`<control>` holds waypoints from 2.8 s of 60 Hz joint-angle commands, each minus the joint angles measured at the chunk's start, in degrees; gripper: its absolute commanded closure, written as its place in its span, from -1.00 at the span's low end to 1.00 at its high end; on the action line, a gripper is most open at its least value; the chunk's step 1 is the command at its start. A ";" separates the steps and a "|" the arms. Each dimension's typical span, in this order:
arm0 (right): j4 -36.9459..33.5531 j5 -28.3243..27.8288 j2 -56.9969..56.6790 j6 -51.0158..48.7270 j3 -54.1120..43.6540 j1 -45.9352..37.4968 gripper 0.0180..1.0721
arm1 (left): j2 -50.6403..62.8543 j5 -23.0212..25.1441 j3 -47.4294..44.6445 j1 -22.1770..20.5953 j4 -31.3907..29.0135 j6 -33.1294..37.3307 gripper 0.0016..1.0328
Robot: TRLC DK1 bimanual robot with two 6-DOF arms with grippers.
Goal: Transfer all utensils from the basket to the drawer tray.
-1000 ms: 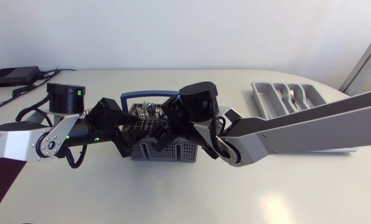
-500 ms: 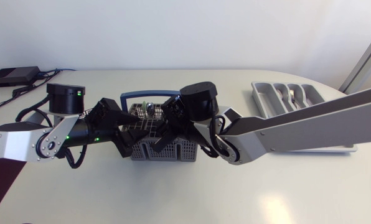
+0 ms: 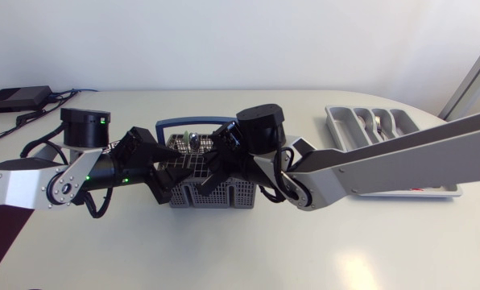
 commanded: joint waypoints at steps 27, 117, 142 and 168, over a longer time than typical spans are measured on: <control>-0.44 -3.21 -2.31 3.20 0.45 -2.13 0.89 | 0.80 0.65 -2.72 -0.48 -0.57 0.40 -0.36; -4.05 -16.40 -15.23 5.84 0.53 -4.33 0.89 | 0.53 0.47 -2.28 -2.24 -1.36 0.23 -0.36; -30.33 -20.70 -30.35 3.03 5.28 -14.78 0.89 | -9.57 0.47 1.15 -2.24 -11.29 -1.36 -0.36; -52.39 -26.68 -34.48 -23.52 0.71 -45.28 0.89 | -12.30 -0.41 2.73 -2.77 -16.92 -1.79 -0.36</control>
